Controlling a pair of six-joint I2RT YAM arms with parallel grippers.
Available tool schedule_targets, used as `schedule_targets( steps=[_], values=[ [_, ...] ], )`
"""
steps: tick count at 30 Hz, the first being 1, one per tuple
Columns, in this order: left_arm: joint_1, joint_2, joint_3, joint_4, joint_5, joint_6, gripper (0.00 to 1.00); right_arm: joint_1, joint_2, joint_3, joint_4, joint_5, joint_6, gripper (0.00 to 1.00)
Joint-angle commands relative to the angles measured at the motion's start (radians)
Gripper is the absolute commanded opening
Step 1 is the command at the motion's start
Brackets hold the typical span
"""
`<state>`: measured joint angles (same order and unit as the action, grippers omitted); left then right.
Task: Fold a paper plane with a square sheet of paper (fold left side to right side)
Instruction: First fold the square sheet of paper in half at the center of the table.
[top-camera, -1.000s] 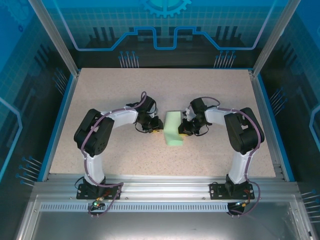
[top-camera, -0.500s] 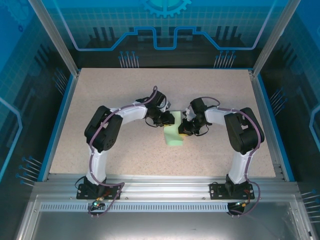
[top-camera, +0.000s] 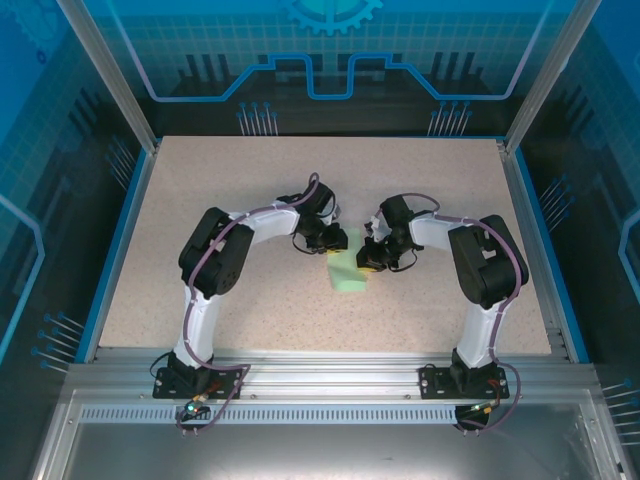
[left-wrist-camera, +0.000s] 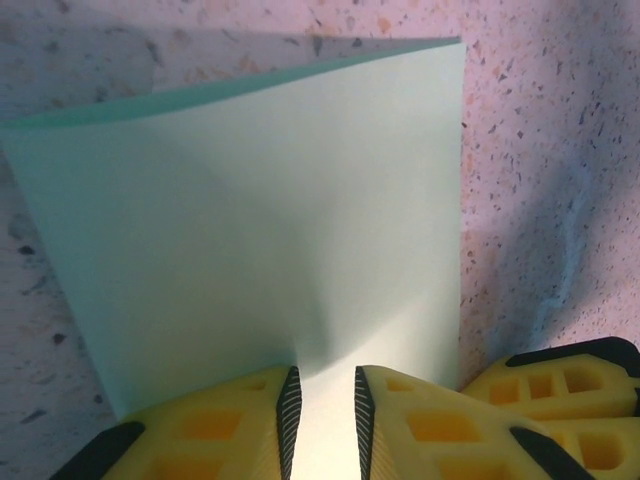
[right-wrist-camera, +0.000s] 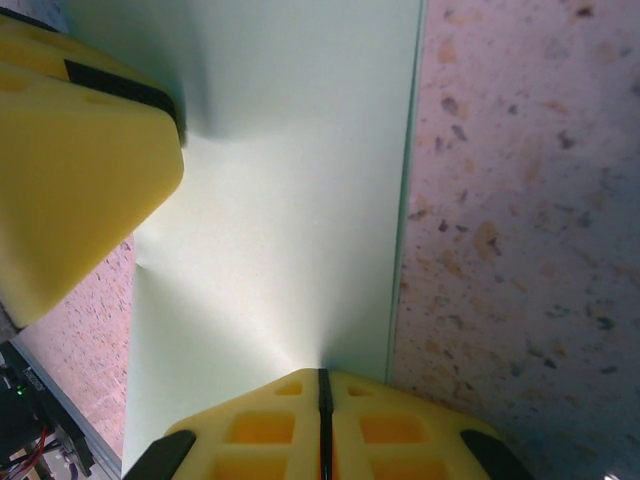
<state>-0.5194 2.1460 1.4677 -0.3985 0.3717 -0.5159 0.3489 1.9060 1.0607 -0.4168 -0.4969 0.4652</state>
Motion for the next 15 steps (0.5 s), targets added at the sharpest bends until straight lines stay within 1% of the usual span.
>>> schedule_targets(
  steps=[1,10,15],
  values=[
    [0.057,0.029,-0.014,-0.062,-0.074,0.036,0.27,0.004,0.053,-0.026,-0.098,0.155,-0.018,0.09],
    [0.128,0.039,0.010,-0.075,-0.055,0.063,0.28,0.004,0.054,-0.029,-0.090,0.144,-0.013,0.09],
    [0.131,-0.036,-0.008,-0.062,-0.029,0.073,0.29,0.005,0.054,-0.029,-0.084,0.135,-0.008,0.09]
  ],
)
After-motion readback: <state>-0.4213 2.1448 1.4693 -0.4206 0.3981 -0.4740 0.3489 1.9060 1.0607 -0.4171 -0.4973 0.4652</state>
